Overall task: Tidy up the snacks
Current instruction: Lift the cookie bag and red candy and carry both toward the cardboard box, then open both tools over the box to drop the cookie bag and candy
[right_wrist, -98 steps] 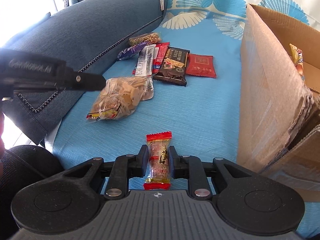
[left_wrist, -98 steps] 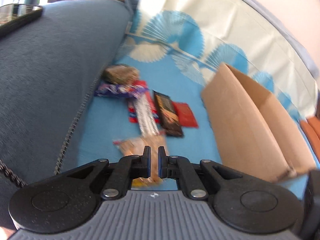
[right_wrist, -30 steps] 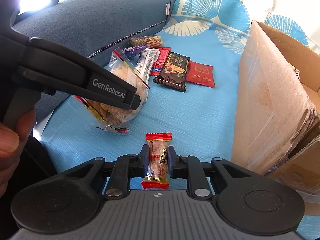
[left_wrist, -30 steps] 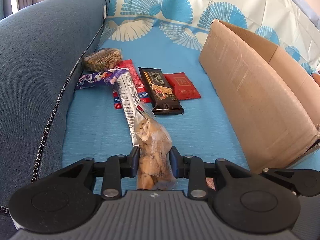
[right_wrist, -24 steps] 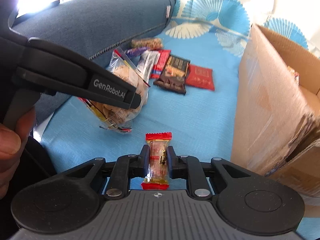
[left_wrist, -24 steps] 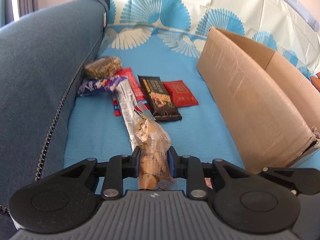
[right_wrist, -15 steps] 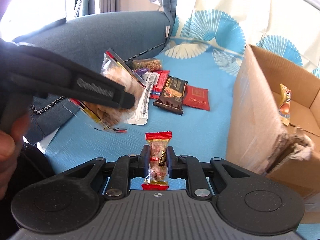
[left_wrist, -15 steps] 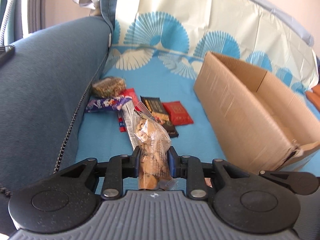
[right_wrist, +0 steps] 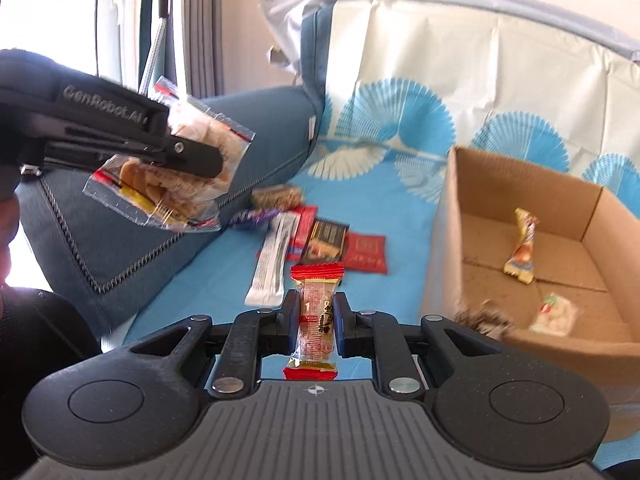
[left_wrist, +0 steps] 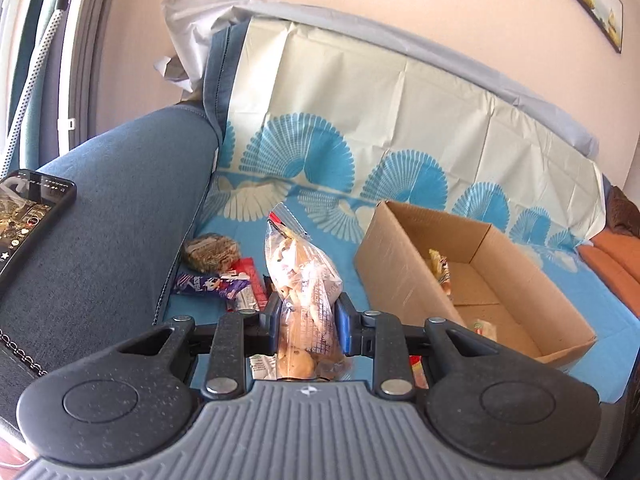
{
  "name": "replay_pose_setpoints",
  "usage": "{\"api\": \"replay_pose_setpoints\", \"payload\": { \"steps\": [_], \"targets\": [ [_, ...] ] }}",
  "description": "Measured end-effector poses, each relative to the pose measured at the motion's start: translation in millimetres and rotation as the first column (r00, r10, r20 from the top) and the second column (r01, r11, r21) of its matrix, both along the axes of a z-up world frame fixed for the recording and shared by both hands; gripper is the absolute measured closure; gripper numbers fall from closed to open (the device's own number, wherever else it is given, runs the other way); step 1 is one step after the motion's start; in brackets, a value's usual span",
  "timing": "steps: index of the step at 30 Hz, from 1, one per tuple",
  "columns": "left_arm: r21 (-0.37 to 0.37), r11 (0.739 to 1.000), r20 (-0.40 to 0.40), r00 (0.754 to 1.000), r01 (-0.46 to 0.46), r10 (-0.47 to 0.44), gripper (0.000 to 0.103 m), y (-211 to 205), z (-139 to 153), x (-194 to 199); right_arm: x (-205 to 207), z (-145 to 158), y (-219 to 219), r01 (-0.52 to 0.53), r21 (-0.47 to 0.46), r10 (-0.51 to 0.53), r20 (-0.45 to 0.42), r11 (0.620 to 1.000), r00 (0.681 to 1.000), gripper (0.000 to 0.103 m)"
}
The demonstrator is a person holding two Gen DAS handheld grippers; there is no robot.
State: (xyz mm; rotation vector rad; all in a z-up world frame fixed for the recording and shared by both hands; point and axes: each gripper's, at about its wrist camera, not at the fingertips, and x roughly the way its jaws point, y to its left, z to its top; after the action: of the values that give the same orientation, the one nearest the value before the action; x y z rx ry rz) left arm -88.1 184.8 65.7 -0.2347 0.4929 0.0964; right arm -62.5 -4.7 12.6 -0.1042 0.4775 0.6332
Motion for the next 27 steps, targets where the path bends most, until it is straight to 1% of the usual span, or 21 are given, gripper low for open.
{"api": "replay_pose_setpoints", "payload": {
  "steps": [2,4,5,6,9,12,17,20,23,24,27],
  "targets": [
    [-0.007,1.0,0.003,1.0,0.007,-0.007,0.074,0.0,-6.3,-0.9,2.2,5.7,-5.8,0.014,0.017,-0.014,0.016,1.0,1.0,0.085],
    [0.009,1.0,-0.015,1.0,0.007,-0.007,0.074,0.0,-17.8,0.5,5.9,11.1,-11.7,0.035,0.036,-0.035,0.024,0.999,0.999,0.085],
    [0.011,1.0,-0.024,1.0,0.004,-0.004,0.074,1.2,-18.8,3.4,7.2,14.5,-16.1,0.043,0.049,-0.045,0.03,0.998,0.999,0.085],
    [-0.003,1.0,-0.019,1.0,0.0,0.0,0.074,4.4,-16.5,5.8,8.5,18.0,-20.4,0.048,0.059,-0.051,0.039,0.997,0.998,0.085],
    [-0.06,0.998,0.034,0.999,0.009,-0.007,0.074,9.4,-3.7,-0.2,14.0,32.5,-36.7,0.071,0.086,-0.077,0.071,0.994,0.994,0.085],
    [-0.062,0.998,0.061,0.998,0.022,-0.019,0.074,5.3,2.0,-4.7,27.9,52.6,-61.3,0.106,0.14,-0.12,0.093,0.985,0.989,0.085],
    [-0.062,0.998,0.07,0.997,0.033,-0.029,0.074,-4.5,11.4,-0.8,64.1,82.8,-110.5,0.173,0.17,-0.201,0.163,0.97,0.966,0.085],
    [-0.056,0.997,0.077,0.996,0.045,-0.041,0.074,-12.8,15.8,2.2,87.6,83.9,-139.4,0.234,0.174,-0.264,0.174,0.957,0.949,0.085],
    [-0.044,0.997,0.091,0.994,0.06,-0.055,0.074,-22.0,21.0,2.8,99.9,73.0,-165.6,0.307,0.207,-0.337,0.128,0.929,0.933,0.085],
    [-0.038,0.997,0.094,0.994,0.065,-0.062,0.074,-24.8,22.6,2.9,100.4,73.0,-171.0,0.316,0.22,-0.348,0.129,0.923,0.929,0.085],
    [-0.025,0.996,0.103,0.992,0.082,-0.079,0.074,-33.9,28.1,4.1,91.3,76.3,-178.5,0.304,0.23,-0.348,0.186,0.925,0.919,0.085]
  ]
}}
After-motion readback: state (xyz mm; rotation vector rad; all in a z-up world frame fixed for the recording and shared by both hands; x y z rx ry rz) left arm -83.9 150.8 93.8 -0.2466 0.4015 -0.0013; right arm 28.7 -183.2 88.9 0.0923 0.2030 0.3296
